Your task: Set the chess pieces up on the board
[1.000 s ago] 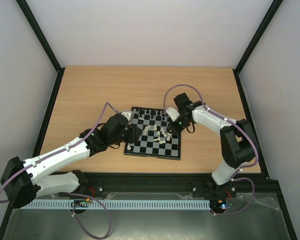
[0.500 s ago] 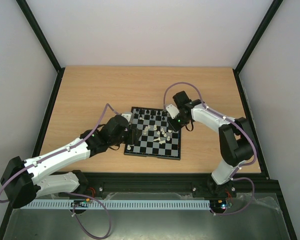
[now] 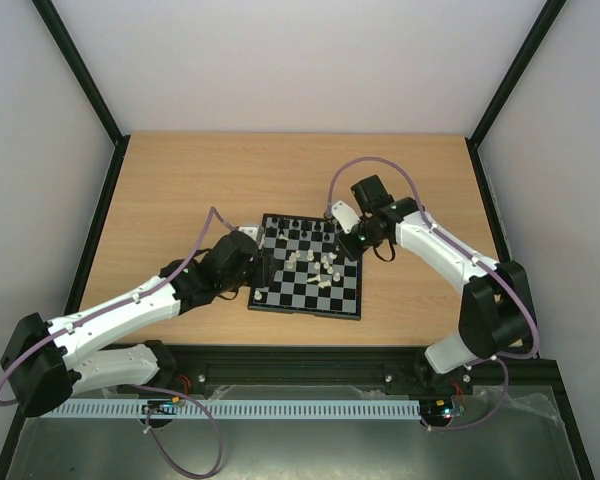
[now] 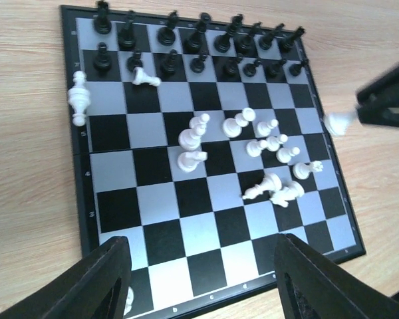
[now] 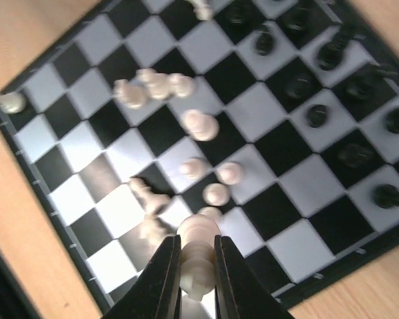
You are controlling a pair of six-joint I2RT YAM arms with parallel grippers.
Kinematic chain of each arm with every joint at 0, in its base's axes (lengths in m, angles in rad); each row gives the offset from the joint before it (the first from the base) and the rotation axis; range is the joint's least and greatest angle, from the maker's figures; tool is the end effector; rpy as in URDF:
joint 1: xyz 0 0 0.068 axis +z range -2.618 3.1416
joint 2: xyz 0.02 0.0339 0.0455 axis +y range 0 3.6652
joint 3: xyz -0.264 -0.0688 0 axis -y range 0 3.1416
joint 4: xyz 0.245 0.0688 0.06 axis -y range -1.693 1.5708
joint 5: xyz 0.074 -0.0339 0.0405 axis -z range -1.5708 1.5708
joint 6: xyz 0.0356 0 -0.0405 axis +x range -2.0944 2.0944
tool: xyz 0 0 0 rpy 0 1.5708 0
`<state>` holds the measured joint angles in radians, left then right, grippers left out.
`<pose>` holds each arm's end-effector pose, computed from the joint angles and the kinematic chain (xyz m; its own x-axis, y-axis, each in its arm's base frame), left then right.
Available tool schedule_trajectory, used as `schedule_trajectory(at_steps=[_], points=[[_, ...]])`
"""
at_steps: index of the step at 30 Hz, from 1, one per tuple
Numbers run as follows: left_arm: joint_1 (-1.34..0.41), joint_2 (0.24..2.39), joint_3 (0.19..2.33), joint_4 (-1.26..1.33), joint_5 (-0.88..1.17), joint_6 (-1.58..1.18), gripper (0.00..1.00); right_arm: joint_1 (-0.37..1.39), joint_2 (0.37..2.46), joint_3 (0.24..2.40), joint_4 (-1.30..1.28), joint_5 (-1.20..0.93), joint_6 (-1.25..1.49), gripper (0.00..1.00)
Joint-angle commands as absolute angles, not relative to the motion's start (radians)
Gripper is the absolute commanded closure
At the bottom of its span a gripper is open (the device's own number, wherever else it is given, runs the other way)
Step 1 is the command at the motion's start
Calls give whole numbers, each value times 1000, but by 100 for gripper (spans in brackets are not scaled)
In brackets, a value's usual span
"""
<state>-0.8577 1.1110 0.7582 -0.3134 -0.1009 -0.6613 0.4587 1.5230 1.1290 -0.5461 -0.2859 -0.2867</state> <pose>0.1594 -0.1788 0.2541 -0.7494 -0.0676 -0.6587 0.3047 0.8480 -0.4337 0.2829 0.1509 0.2512 -0.5323 -0.5654 -0.6300 -0.7553 0.6534 0.0517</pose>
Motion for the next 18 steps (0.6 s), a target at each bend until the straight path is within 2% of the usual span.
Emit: schedule_trajectory(at_steps=[1,11,18], points=[[-843,1077,768,-384,-212,-728,37,543,1471,1086,-643,-368,-359,93],[-799,999,742,-425,-257,-781,36,758,1476,991,-607,-251,-401,92],[-797,996,737,-443,-260,-797,36,809,1537,1006,-575,-210,-388,92]])
